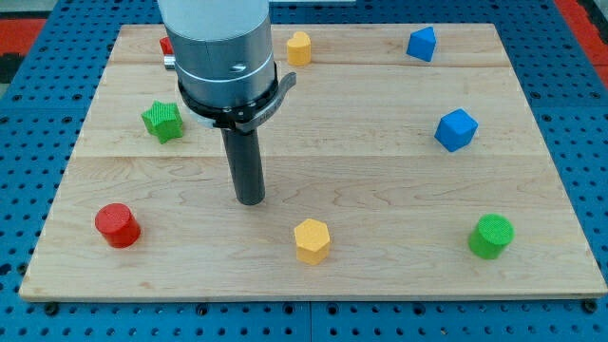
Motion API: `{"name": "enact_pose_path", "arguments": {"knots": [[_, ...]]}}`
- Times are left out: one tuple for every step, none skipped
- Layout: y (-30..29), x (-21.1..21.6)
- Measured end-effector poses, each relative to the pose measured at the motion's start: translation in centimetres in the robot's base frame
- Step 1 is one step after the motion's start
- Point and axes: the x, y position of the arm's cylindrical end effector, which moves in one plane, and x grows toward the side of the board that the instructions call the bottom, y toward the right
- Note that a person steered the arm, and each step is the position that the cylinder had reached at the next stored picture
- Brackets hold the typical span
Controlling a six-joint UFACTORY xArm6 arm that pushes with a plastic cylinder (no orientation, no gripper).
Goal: Push yellow hexagon towards center
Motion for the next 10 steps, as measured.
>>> {"name": "enact_pose_path", "arguments": {"knots": [[0.0,0.0],[0.0,0.0],[0.0,0.0],[0.0,0.0],[-0.1,1.8],[-0.2,4.0],[-0.2,4.4],[-0.4,6.5],[-0.4,8.1],[-0.4,8.1]]}}
